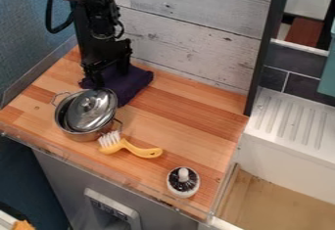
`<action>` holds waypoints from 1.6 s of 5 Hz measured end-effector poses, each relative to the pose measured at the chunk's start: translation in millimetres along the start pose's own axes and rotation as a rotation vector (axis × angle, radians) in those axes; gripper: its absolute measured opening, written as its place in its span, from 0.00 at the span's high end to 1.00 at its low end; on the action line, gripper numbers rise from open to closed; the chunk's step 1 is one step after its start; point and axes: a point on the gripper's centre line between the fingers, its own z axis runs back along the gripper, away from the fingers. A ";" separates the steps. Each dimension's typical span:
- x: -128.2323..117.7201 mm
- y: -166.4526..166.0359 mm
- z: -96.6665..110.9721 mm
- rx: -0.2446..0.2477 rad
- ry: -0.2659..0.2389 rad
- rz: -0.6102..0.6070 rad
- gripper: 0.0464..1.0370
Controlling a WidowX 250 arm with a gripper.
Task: Move the purple towel to the right side of the table
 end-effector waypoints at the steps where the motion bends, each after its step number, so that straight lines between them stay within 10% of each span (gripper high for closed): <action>1: -15.1 -4.5 1.2 -0.006 0.009 -0.024 0.04; 8: -162.6 -36.7 16.6 -0.073 0.063 -0.355 0.04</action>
